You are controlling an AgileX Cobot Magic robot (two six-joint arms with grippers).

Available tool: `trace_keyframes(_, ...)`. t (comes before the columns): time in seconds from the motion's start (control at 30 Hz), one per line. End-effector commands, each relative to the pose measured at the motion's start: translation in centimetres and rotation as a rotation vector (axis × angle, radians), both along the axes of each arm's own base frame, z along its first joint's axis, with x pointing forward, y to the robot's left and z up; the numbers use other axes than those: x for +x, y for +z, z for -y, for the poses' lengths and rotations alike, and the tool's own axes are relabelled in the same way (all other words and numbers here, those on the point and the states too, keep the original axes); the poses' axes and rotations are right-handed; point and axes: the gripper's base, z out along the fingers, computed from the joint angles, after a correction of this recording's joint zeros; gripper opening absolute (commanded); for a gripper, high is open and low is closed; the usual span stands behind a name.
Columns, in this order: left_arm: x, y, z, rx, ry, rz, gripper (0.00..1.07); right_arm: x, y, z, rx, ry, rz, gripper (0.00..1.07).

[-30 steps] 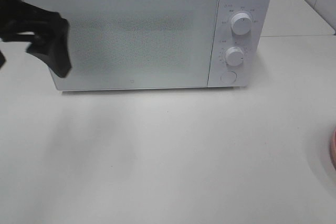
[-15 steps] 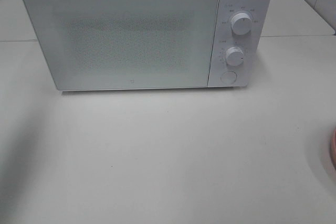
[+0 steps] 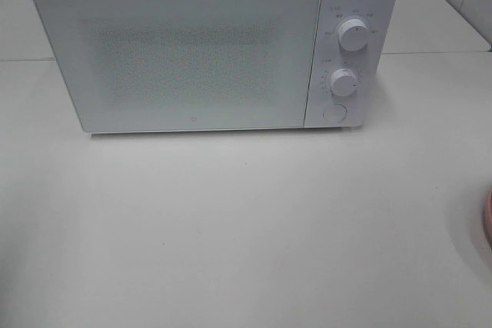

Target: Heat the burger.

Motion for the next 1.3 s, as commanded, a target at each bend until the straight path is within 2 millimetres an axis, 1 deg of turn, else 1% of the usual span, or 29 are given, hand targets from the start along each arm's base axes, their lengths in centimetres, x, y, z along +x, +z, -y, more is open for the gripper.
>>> trace_keyframes(0.03,-2.0,-1.1,0.1,0.005,0.002,0.085,1.01,-0.4,0.0,0.0,-0.002,-0.001,0.045,0.76)
trace_keyframes(0.07,-2.8,-1.4,0.1,0.008,0.005,0.15,1.01,-0.4,0.0,0.0,-0.002,-0.001,0.045,0.76)
trace_keyframes(0.1,-2.8,-1.4,0.1,0.008,0.005,0.15,1.01,-0.4,0.0,0.0,-0.002,-0.001,0.045,0.76)
trace_keyframes(0.13,-3.2,-1.4,0.1,0.01,0.006,0.197,1.01,-0.4,0.0,0.0,-0.002,-0.001,0.045,0.76)
trace_keyframes(0.17,-4.2,-1.2,0.2,0.013,0.007,0.271,1.01,-0.4,0.0,0.0,-0.002,-0.001,0.045,0.76)
trace_keyframes(0.27,-4.7,-1.0,0.2,0.016,0.007,0.305,1.01,-0.4,0.0,0.0,-0.002,-0.001,0.045,0.76)
trace_keyframes(0.33,-6.5,-0.5,0.2,0.029,0.008,0.421,1.01,-0.4,0.0,0.0,-0.002,-0.001,0.045,0.76)
trace_keyframes(0.37,-6.5,-0.5,0.2,0.029,0.008,0.421,1.01,-0.4,0.0,0.0,-0.002,-0.001,0.045,0.76)
trace_keyframes(0.4,-7.0,-0.4,0.2,0.031,0.008,0.451,1.01,-0.4,0.0,0.0,-0.002,-0.001,0.045,0.76)
trace_keyframes(0.43,-7.9,-0.3,0.3,0.033,0.008,0.513,1.01,-0.4,0.0,0.0,-0.002,-0.001,0.045,0.76)
trace_keyframes(0.47,-7.9,-0.3,0.3,0.033,0.008,0.513,1.01,-0.4,0.0,0.0,-0.002,-0.001,0.045,0.76)
trace_keyframes(0.5,-8.3,-0.2,0.3,0.034,0.009,0.537,1.01,-0.4,0.0,0.0,-0.002,-0.001,0.045,0.76)
trace_keyframes(0.53,-9.2,-0.2,0.3,0.037,0.009,0.596,1.01,-0.4,0.0,0.0,-0.002,-0.001,0.045,0.76)
trace_keyframes(0.57,-9.2,-0.2,0.3,0.037,0.009,0.596,1.01,-0.4,0.0,0.0,-0.002,-0.001,0.045,0.76)
trace_keyframes(0.6,-10.0,-0.2,0.3,0.043,0.01,0.646,1.01,-0.4,0.0,0.0,-0.002,-0.001,0.045,0.76)
trace_keyframes(0.63,-10.0,-0.2,0.3,0.043,0.01,0.646,1.01,-0.4,0.0,0.0,-0.002,-0.001,0.045,0.76)
trace_keyframes(0.7,-10.9,-0.3,0.3,0.051,0.012,0.697,1.01,-0.4,0.0,0.0,-0.002,-0.001,0.045,0.76)
trace_keyframes(1.3,-10.8,-0.3,0.4,0.044,0.014,0.692,1.01,-0.4,0.0,0.0,-0.002,-0.001,0.044,0.76)
